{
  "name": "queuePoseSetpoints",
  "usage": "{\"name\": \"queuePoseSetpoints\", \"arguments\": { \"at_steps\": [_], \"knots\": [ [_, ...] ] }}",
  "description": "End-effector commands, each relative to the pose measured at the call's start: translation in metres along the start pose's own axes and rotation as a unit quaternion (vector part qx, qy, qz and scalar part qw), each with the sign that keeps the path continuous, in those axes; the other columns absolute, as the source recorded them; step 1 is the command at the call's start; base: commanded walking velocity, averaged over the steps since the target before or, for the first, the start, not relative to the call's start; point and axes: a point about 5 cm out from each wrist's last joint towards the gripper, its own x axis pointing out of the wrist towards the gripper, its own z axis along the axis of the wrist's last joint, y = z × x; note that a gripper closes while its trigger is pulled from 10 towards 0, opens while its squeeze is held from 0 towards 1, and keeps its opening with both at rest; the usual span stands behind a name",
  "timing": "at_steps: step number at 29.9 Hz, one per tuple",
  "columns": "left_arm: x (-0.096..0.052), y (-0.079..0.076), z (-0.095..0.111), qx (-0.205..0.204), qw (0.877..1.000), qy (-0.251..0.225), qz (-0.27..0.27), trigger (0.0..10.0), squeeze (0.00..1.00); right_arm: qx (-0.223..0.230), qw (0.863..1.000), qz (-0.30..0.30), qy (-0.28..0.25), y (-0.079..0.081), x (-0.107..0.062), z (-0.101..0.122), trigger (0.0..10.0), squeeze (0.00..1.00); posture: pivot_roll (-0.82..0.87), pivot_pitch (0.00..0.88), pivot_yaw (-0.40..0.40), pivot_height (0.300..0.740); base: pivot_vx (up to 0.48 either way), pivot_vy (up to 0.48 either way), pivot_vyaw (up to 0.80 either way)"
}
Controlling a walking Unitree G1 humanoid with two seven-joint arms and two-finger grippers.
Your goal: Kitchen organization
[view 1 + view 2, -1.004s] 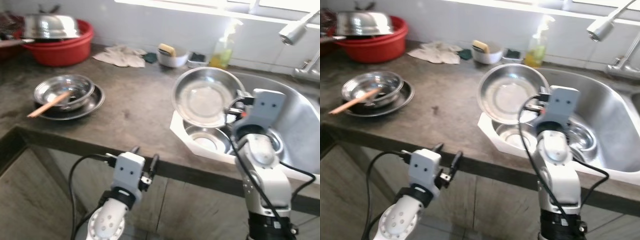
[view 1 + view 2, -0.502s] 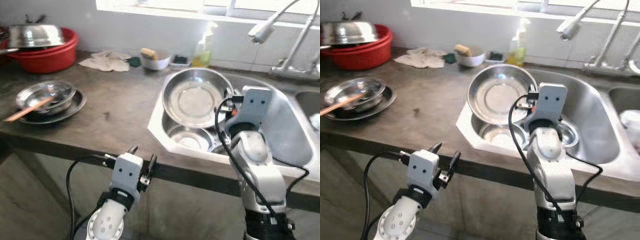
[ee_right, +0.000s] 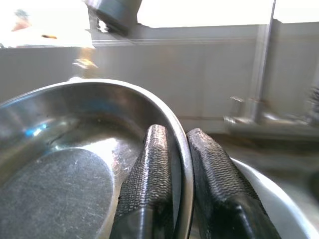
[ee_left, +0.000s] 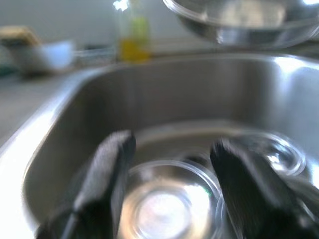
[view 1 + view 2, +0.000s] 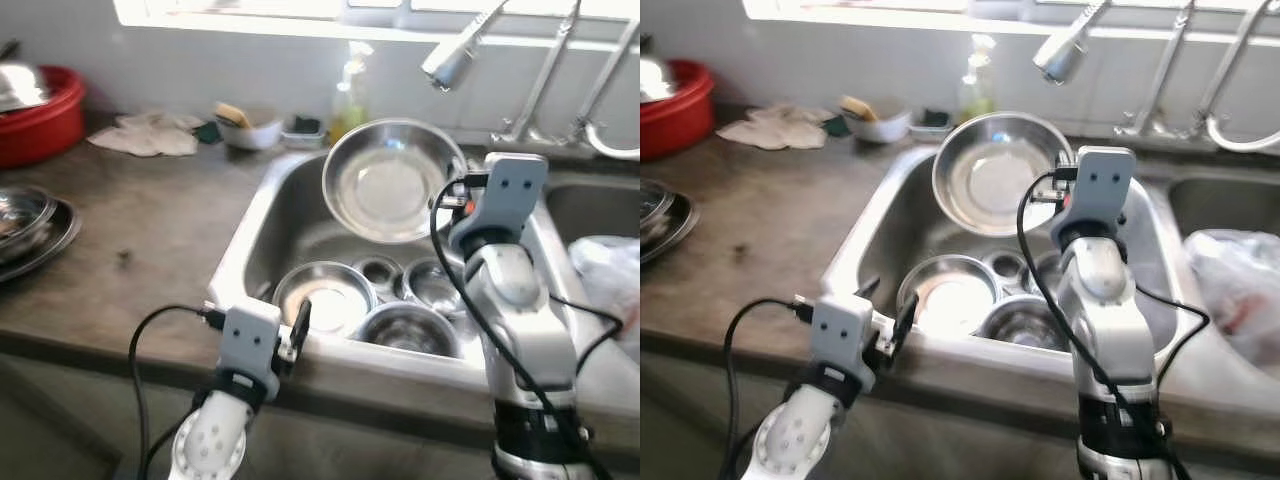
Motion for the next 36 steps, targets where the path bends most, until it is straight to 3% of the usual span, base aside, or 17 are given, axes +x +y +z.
{"name": "queuePoseSetpoints", "arguments": {
  "at_steps": [1,6,11,20,26,28,36],
  "knots": [
    [-0.003,0.003,-0.009,0.003,1.0,0.024,0.004,10.0,0.0,0.005,1.0,0.018,-0.001,0.007,0.002,0.004,10.0,0.0,0.15,0.106,-0.032,0.74,0.0,0.0,0.0],
    [-0.004,0.002,-0.009,0.003,1.0,0.026,0.003,10.0,0.0,-0.015,0.999,0.035,0.033,0.008,0.01,-0.002,10.0,0.0,0.15,0.109,-0.035,0.74,0.0,0.0,0.0],
    [-0.005,-0.001,-0.008,0.0,1.0,0.026,0.002,10.0,0.0,-0.056,0.991,0.03,0.118,-0.003,0.035,-0.019,10.0,0.0,0.15,0.118,-0.041,0.74,0.0,0.0,0.0],
    [-0.008,-0.002,-0.005,-0.003,1.0,0.025,0.004,10.0,0.0,-0.076,0.979,0.031,0.186,-0.01,0.066,-0.031,10.0,0.0,0.16,0.144,-0.051,0.74,0.0,0.0,0.0],
    [-0.01,-0.002,-0.002,-0.004,1.0,0.023,0.008,10.0,0.0,-0.09,0.973,0.042,0.211,-0.007,0.075,-0.042,10.0,0.0,0.17,0.159,-0.056,0.74,0.0,0.0,0.0],
    [-0.012,-0.003,-0.001,-0.006,1.0,0.023,0.007,10.0,0.0,-0.11,0.965,0.049,0.235,-0.008,0.075,-0.052,10.0,0.0,0.17,0.168,-0.056,0.74,0.0,0.0,0.0],
    [-0.016,-0.003,0.002,-0.009,1.0,0.028,0.007,10.0,0.0,-0.129,0.943,0.063,0.301,-0.013,0.065,-0.083,10.0,0.0,0.17,0.197,-0.054,0.74,0.0,0.0,0.0]
  ]
}}
